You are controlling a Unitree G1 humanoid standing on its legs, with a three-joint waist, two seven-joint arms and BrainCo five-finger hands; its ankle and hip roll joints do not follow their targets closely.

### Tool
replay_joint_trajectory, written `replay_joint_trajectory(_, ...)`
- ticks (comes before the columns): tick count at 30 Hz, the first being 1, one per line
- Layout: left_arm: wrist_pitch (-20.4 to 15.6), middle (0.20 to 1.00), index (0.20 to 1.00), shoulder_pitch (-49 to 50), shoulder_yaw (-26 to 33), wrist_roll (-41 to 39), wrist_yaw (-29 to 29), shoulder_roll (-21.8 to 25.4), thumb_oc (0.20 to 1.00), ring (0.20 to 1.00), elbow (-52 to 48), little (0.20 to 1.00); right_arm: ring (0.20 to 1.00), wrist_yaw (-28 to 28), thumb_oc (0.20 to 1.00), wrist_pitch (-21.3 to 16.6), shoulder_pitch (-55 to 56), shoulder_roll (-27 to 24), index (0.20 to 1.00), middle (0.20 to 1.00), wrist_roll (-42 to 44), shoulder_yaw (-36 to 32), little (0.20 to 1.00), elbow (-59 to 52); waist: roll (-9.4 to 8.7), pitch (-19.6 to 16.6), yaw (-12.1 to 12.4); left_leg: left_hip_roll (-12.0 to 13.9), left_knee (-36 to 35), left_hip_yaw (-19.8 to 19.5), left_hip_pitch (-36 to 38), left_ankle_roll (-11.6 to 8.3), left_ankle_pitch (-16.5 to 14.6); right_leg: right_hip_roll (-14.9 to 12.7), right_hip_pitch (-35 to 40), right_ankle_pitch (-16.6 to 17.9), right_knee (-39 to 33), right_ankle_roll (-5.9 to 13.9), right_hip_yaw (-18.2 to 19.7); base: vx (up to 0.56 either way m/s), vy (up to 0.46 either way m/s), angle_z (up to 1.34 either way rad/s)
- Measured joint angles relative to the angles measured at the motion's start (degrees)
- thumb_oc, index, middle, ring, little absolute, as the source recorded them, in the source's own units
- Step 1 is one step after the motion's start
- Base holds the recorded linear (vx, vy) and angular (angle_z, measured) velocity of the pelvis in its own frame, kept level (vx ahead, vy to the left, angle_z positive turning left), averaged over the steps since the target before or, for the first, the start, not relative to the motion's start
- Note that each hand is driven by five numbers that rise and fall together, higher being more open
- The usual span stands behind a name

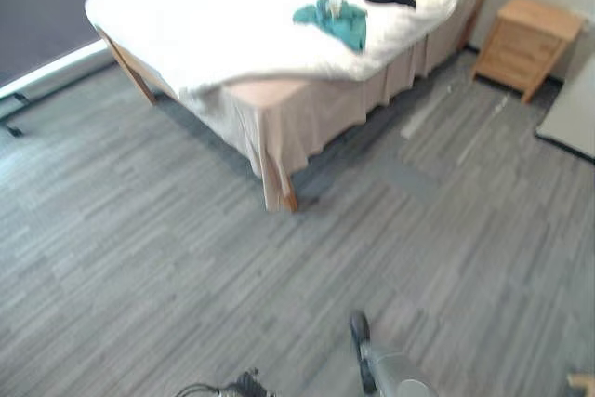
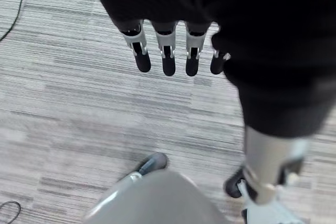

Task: Tidy up the quilt and then pick up the clothes from the bed and put them into the laundry hamper.

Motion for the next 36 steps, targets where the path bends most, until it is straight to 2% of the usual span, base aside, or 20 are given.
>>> replay_joint_trajectory(1, -0.17, 1.0, 1.0, -0.45, 0.28, -0.18, 0.32, 1.59, 1.0, 1.0, -3.21, 1.0, 1.0, -0.02, 1.0, -0.12, -0.38, 0.66, 1.0, 1.0, -0.18, 0.65, 1.0, 0.06, -3.0, -2.08, 1.61, -1.13, 26.0, -1.1, -15.27, -1.63, 13.21, -0.61, 0.84, -1.38, -0.96, -3.56, 0.37, 0.42, -0.301, -0.48)
replay_joint_trajectory(3, -0.64, 1.0, 1.0, -1.0, 1.17, -1.05, 1.12, 2.51, 1.0, 1.0, -2.66, 1.0, 1.0, -0.23, 1.0, -0.8, -3.12, -1.57, 1.0, 1.0, -0.43, 5.16, 1.0, -0.77, -3.18, -2.42, 3.86, -2.66, 32.23, -5.7, -22.58, -2.13, 11.38, 0.69, 7.32, 1.64, -3.43, -5.28, 0.7, 0.53, -0.213, -0.75)
replay_joint_trajectory(5, -1.3, 1.0, 1.0, -4.58, -2.33, -2.24, 1.76, 3.11, 1.0, 1.0, -5.57, 1.0, 1.0, -0.23, 1.0, 0.22, -9.44, -3.55, 1.0, 1.0, -0.28, 4.24, 1.0, 0.26, -4.19, -1.03, 5.76, -2.83, 16.62, 1.11, -29.9, 2.16, 9.26, 0.82, 12.38, -0.93, -7.43, -5.94, 4.32, 0.81, -0.019, -0.61)
replay_joint_trajectory(6, -1.45, 1.0, 1.0, -4.44, -2.56, -2.59, 1.64, 2.85, 1.0, 1.0, -6.53, 1.0, 1.0, -0.08, 1.0, 0.33, -11.98, -5.08, 1.0, 1.0, -0.04, 4.75, 1.0, -0.64, -3.36, -0.52, 5.76, -4.56, 0.71, 2.34, -29.37, 2.68, 10.85, 1.54, 15.41, -3.12, -7.34, -2.85, 4.4, 0.95, 0.006, -0.34)
replay_joint_trajectory(7, -1.97, 1.0, 1.0, -2.92, -3.16, -2.75, 1.58, 2.9, 1.0, 1.0, -6.59, 1.0, 1.0, -0.02, 1.0, -0.44, -11.34, -5.89, 1.0, 1.0, 0.19, 4.53, 1.0, -1.1, -3.96, -0.91, 6.49, -7.87, -18.51, 4.42, -25.02, 3.87, 13.33, 1.13, 20.57, -7.52, -7.28, 3.89, 2.99, 0.87, -0.014, -0.14)
replay_joint_trajectory(8, -2.34, 1.0, 1.0, -1.77, -2.44, -2.75, 1.66, 2.25, 1.0, 1.0, -6.32, 1.0, 1.0, 0.09, 1.0, -0.45, -11.59, -6.48, 1.0, 1.0, 0.15, 3.75, 1.0, 1.21, -4.21, -1.82, 8.4, -9.52, -26.82, 6.25, -22.82, 3.75, 12.15, 1.72, 23.23, -9.56, -7.29, 4.92, 5.24, 0.65, -0.042, -0.62)
replay_joint_trajectory(9, -2.14, 1.0, 1.0, 0.37, 1.47, -2.91, 2.09, 2.13, 1.0, 1.0, -5.2, 1.0, 1.0, -0.14, 1.0, -1.1, -12.09, -6.09, 1.0, 1.0, -0.09, 2.51, 1.0, 2.32, -4.74, -2.73, 10.22, -10.12, -18.97, 9.56, -23.23, 6.53, 10.55, 2.76, 27.01, -11.93, -5.78, 1.33, 6.6, 0.57, -0.083, -0.95)
replay_joint_trajectory(11, -0.34, 1.0, 1.0, 4.23, 1.39, -2.87, 2.14, 1.61, 1.0, 1.0, -1.49, 1.0, 1.0, -0.16, 1.0, -2.36, -7.43, -4.47, 1.0, 1.0, -0.24, 4.8, 1.0, 1.32, 1.21, -5.73, 9.16, -4.63, -15.13, 7.26, -15.43, 14.29, 13.28, 12.08, 23.95, -12.23, 11.43, 0.78, 1.38, 0.29, -0.099, -0.5)
replay_joint_trajectory(12, -0.59, 1.0, 1.0, 4.2, -0.62, -2.82, 2.33, 3.08, 1.0, 1.0, -1.32, 1.0, 1.0, -0.11, 1.0, -1.85, -4.78, 0.11, 1.0, 1.0, -0.15, 5.78, 1.0, -0.82, -0.14, -5.4, 7.3, -3.67, -21.51, 3.78, -9.38, 13.47, 14.56, 10.63, 9.03, -10.42, 40.11, 4.97, -4.22, 0.44, -0.137, -0.03)
replay_joint_trajectory(14, -0.45, 1.0, 1.0, 2.69, -0.41, -2.85, 2.42, 3.66, 1.0, 1.0, -0.56, 1.0, 1.0, -0.24, 1.0, -1.09, -4.42, 0.35, 1.0, 1.0, -0.28, 6.52, 1.0, -2.33, -1.78, -4.52, 4.68, -4.0, -22.85, 2.21, -6.57, 11.01, 13.29, 6.07, -5.61, -10.38, 52.08, 5.34, -3.07, 0.52, -0.2, 0.32)
replay_joint_trajectory(16, -0.97, 1.0, 1.0, -2.13, 0.42, -2.91, 2.43, 2.53, 1.0, 1.0, -0.16, 1.0, 1.0, -0.38, 1.0, -0.53, -2.51, -0.26, 1.0, 1.0, -1.15, 6.48, 1.0, -2.06, -1.92, -3.9, 3.52, -5.31, -24.33, -4.03, -2.95, 10.5, 12.46, 0.98, -8.49, -13.26, 31.86, 1.87, -0.15, 0.49, -0.304, 1.34)
replay_joint_trajectory(18, -2.21, 1.0, 1.0, -6.3, 1.41, -2.93, 2.45, 0.86, 1.0, 1.0, 0.79, 1.0, 1.0, -0.24, 1.0, -0.37, -2.62, 0.23, 1.0, 1.0, -1.39, 7.0, 1.0, -1.59, -1.42, -3.59, 3.15, -5.43, -24.63, -11.07, -0.64, 9.04, 10.17, 2.01, -5.9, -11.07, 9.24, 2.37, 15.43, 0.34, -0.269, 1.95)
replay_joint_trajectory(20, -2.72, 1.0, 1.0, -6.29, 1.5, -2.94, 2.5, 1.18, 1.0, 1.0, 0.2, 1.0, 1.0, -0.2, 1.0, -0.42, -4.16, 0.35, 1.0, 1.0, -1.38, 6.14, 1.0, -1.53, -2.24, -3.04, 4.17, -5.67, -25.76, -12.66, 2.71, 8.16, 9.1, 1.61, -5.79, -6.82, 3.9, 3.06, 18.43, 0.3, -0.347, 1.12)
replay_joint_trajectory(22, -2.31, 1.0, 1.0, -2.78, 2.99, -4.91, 2.76, 1.72, 1.0, 1.0, -0.05, 1.0, 1.0, -0.44, 1.0, -0.65, -6.6, 0.14, 1.0, 1.0, -1.53, 5.61, 1.0, -1.64, -4.78, -3.47, 5.17, -7.01, -25.46, -12.77, 7.77, 7.39, 4.38, -0.59, -4.97, 2.05, 4.69, 1.91, 14.34, 0.16, -0.268, 0.6)
replay_joint_trajectory(23, -2.06, 1.0, 1.0, -0.01, 3.07, -5.23, 3.19, 1.55, 1.0, 1.0, -0.59, 1.0, 1.0, -0.41, 1.0, -1.16, -8.05, -0.76, 1.0, 1.0, -1.48, 4.93, 1.0, -1.83, -3.85, -3.85, 6.63, -5.65, -22.44, -11.46, 7.78, 6.44, 1.67, 0.74, -3.74, 5.88, 4.54, 4.69, 14.32, 0.22, -0.39, 0.47)
replay_joint_trajectory(25, -2.13, 1.0, 1.0, -0.84, 6.49, -6.81, 3.29, 1.89, 1.0, 1.0, -0.69, 1.0, 1.0, -0.65, 1.0, -1.4, -6.59, -1.37, 1.0, 1.0, -2.14, 6.45, 1.0, -4.29, -4.48, -2.89, 5.63, -5.0, -15.21, -13.5, 2.64, 1.44, 0.93, -3.89, 4.13, 6.68, -6.53, 2.13, 3.78, 0.1, -0.314, 1.8)
replay_joint_trajectory(27, -3.25, 1.0, 1.0, -1.09, 7.06, -8.01, 3.94, 2.2, 1.0, 1.0, -2.86, 1.0, 1.0, -0.67, 1.0, -0.3, -6.65, -2.27, 1.0, 1.0, -2.11, 5.35, 1.0, -3.34, -4.7, -2.05, 7.85, -1.88, -15.87, -5.3, 1.16, 1.1, 0.99, -4.13, 5.83, 5.85, -7.28, 0.75, -0.11, -0.01, -0.059, 1.55)
replay_joint_trajectory(30, -2.84, 1.0, 1.0, 1.59, 9.12, -9.75, 4.11, 2.67, 1.0, 1.0, -3.7, 1.0, 1.0, -1.06, 1.0, -1.48, -9.44, -3.62, 1.0, 1.0, -2.02, 4.18, 1.0, -5.39, -4.42, -0.74, 8.78, -0.17, -20.49, -1.2, 1.14, 0.62, 1.44, -4.03, 7.49, 5.03, -7.38, -0.21, -2.57, -0.05, -0.07, 0.36)
replay_joint_trajectory(32, -3.45, 1.0, 1.0, -0.7, 15.01, -14.34, 6.13, 3.42, 1.0, 1.0, -5.3, 1.0, 1.0, -1.43, 1.0, -2.16, -6.96, -4.76, 1.0, 1.0, -2.0, 3.47, 1.0, -5.91, -3.83, 0.59, 5.53, 2.92, -20.71, 9.13, -3.01, 0.31, 3.25, -5.21, 8.81, 1.85, -7.72, 1.29, -7.86, 0.01, 0.012, 1.26)
replay_joint_trajectory(36, -4.17, 1.0, 1.0, 0.5, 18.58, -18.17, 9.5, 5.71, 1.0, 1.0, -9.92, 1.0, 1.0, -1.77, 1.0, -1.64, -4.85, -5.17, 1.0, 1.0, -1.98, 2.1, 1.0, -5.13, 0.05, 0.38, 6.48, 4.42, -22.99, 10.65, -4.16, 1.57, 5.95, -3.69, 9.04, 1.57, -7.7, 1.59, -8.41, 0.05, 0.005, 0.22)
